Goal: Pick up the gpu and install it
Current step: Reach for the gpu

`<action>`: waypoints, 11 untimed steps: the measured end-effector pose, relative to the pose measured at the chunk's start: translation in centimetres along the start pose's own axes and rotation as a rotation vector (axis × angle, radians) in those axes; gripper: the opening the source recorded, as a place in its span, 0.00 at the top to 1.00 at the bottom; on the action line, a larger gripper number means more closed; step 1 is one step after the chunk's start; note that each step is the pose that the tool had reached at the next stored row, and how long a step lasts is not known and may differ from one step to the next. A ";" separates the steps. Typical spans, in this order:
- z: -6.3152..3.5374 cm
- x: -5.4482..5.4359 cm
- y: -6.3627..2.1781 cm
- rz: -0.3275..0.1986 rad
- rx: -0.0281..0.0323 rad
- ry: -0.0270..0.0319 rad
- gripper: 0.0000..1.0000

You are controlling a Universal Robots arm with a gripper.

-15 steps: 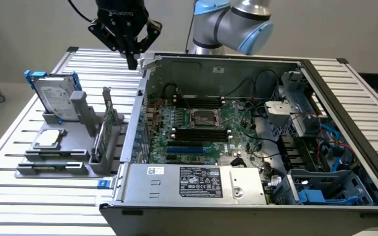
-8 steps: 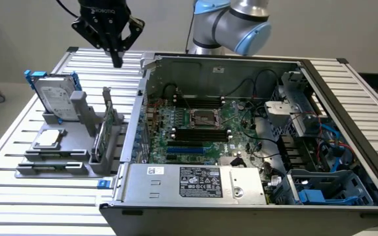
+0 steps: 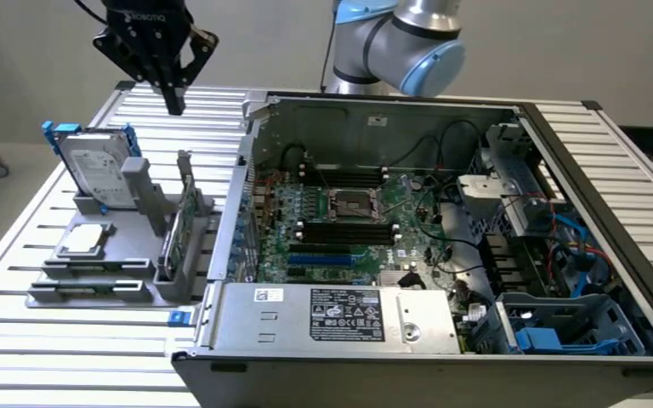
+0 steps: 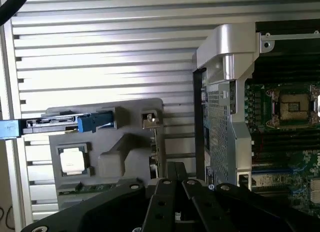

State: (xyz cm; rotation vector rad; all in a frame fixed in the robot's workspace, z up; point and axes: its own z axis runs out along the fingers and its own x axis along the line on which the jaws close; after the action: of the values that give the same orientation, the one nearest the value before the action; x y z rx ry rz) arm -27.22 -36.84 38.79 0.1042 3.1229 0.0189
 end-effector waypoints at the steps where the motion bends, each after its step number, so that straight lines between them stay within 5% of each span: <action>1: 0.06 0.1 -0.01 -0.005 0.0018 0.0003 0.89; 6: 0.21 0.2 -0.02 -0.057 0.0106 0.0174 0.89; 11: 0.31 0.2 -0.02 -0.119 0.0256 0.0371 0.89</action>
State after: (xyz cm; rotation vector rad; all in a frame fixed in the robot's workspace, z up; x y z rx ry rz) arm -27.40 -36.85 38.48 -0.0820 3.1608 -0.0210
